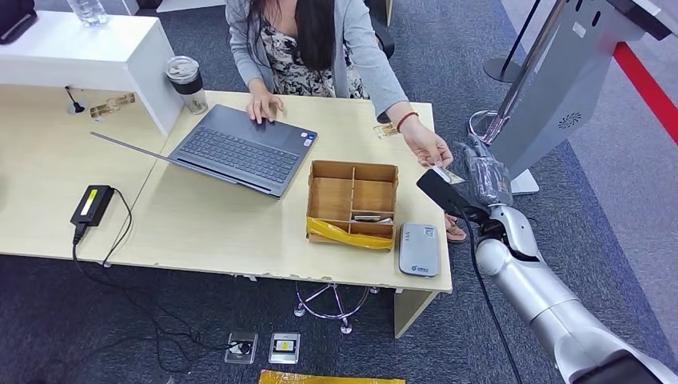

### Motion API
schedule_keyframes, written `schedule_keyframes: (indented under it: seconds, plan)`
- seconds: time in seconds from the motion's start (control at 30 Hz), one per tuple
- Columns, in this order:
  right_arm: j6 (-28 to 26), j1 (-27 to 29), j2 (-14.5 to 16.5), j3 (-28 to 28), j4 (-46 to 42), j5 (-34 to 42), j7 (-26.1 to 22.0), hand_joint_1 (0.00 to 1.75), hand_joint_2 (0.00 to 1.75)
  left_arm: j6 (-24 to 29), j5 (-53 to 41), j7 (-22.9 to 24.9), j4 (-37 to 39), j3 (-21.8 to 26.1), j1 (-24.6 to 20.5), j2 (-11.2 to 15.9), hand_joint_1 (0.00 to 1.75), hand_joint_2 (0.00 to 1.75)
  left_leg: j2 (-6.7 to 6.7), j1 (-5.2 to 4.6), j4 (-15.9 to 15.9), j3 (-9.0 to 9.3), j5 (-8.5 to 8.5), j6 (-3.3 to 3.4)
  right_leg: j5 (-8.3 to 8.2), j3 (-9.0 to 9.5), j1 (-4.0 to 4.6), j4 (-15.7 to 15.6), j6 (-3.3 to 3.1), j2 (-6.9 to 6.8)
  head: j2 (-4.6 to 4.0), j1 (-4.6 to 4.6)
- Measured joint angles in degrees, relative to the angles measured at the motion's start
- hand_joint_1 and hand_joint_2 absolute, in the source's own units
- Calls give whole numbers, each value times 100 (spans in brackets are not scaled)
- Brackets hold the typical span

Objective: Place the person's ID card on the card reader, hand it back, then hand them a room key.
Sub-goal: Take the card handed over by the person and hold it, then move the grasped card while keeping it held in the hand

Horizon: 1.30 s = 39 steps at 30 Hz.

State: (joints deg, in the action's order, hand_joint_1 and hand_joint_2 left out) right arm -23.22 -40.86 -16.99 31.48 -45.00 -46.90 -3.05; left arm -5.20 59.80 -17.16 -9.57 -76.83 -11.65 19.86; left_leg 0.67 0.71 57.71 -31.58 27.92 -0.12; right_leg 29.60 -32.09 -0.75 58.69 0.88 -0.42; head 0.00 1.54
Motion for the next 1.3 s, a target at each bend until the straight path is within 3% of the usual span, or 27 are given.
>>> schedule_keyframes:
  seconds: [0.83, 1.3]
  plan:
    - [249, 59, 75, -2, -176, 218, 119, 175, 175, 2, 119, 22, 0, -2, 17, 0, 0, 0, -4, 0, 0, 3, 0, 0, 0, -1, 0, 0, 0, 5, 0, 0]
    - [778, 825, -366, 28, -1185, 177, 495, 175, 175, 51, 187, 42, 0, 3, 36, 18, 0, 0, -10, 0, 0, 4, 2, -1, 0, -2, 0, -1, 0, 12, 0, 1]
